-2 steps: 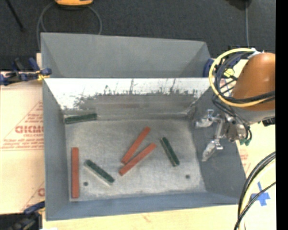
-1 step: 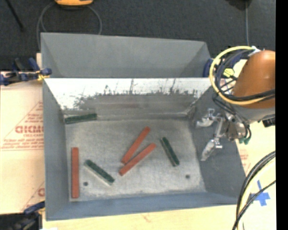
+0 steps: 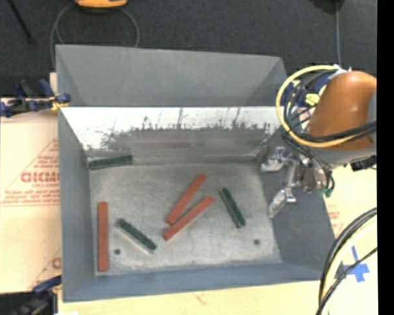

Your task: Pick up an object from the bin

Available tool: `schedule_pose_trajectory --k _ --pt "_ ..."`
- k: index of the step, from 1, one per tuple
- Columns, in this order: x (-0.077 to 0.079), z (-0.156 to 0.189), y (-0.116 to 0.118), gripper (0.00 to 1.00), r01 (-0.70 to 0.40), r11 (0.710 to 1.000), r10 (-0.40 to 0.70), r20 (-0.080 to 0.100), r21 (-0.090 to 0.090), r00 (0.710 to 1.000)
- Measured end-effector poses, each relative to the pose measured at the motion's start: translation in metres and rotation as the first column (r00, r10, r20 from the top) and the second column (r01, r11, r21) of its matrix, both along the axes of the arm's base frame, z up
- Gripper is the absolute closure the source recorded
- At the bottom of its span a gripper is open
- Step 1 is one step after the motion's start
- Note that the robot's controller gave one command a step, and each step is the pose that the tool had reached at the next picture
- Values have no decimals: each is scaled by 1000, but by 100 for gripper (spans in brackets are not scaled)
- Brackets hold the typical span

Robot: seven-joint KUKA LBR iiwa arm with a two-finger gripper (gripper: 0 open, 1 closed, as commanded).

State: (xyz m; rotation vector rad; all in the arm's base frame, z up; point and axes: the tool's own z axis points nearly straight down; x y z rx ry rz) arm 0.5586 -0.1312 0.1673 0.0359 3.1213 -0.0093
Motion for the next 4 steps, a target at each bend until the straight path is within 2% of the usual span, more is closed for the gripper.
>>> schedule_pose_trajectory --k 1,2,3,4 --pt "22 -72 53 0 -111 994 112 -12 3 994" --pt "23 -79 59 100 -135 991 135 -15 4 991" --pt "23 -79 59 0 -137 991 137 -15 4 990" --pt "23 -79 59 0 -138 990 138 -15 4 990"
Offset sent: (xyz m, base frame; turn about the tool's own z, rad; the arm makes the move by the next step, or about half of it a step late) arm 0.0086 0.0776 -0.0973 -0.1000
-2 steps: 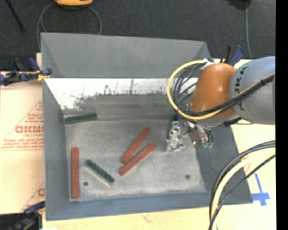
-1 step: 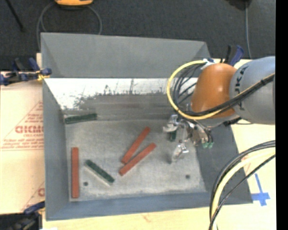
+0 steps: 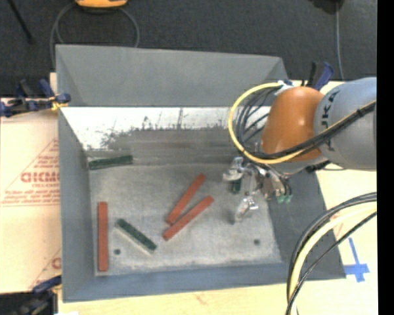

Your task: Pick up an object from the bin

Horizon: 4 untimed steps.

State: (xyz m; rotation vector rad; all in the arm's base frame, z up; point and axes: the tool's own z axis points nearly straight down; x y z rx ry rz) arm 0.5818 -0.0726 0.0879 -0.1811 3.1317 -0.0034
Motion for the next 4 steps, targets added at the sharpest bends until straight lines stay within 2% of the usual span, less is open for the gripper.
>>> schedule_pose_trajectory --k 1,2,3,4 --pt "49 -5 106 100 -144 990 144 1 3 990" --pt "49 -5 106 100 -145 989 145 1 2 989" --pt "51 -9 108 0 -114 993 114 21 2 993" --pt "51 -9 108 0 -114 993 114 20 2 993"
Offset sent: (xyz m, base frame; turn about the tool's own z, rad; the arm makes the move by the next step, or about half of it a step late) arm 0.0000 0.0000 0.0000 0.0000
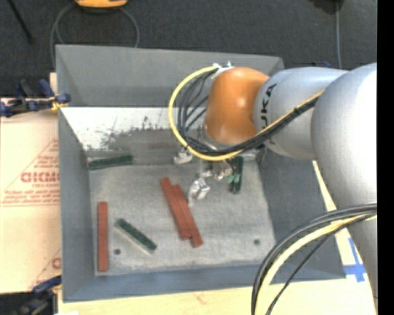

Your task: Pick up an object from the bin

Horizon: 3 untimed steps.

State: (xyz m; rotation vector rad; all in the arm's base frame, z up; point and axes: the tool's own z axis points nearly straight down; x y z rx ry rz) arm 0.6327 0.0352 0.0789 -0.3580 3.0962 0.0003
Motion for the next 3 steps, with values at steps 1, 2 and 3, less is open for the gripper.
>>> schedule_pose_trajectory --k 1,2,3 --pt "-23 0 16 0 -157 988 157 -3 -8 988" --pt "-47 0 28 0 -356 935 356 -3 -6 935" --pt "-74 3 39 100 -535 844 535 -7 -21 845"
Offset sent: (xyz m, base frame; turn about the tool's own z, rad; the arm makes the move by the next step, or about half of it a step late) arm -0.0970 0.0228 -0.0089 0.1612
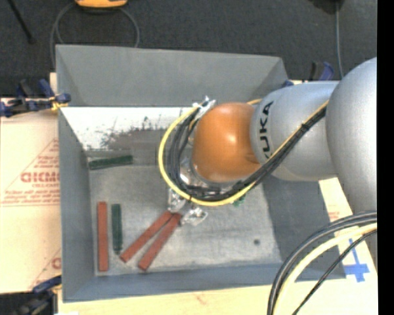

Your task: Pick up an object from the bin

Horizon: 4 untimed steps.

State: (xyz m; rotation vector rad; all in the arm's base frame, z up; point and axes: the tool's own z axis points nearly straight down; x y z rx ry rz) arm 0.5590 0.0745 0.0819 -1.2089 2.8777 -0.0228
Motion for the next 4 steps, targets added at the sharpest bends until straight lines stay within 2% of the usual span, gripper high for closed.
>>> schedule_pose_trajectory --k 1,2,3,4 --pt "-1 -3 6 0 -1 1000 1 3 11 1000" --pt "-3 -1 4 100 -1 1000 1 -11 4 1000" --pt "-3 -1 4 100 -1 1000 1 -11 4 1000" --pt "-14 32 16 100 -75 997 75 -25 5 997"
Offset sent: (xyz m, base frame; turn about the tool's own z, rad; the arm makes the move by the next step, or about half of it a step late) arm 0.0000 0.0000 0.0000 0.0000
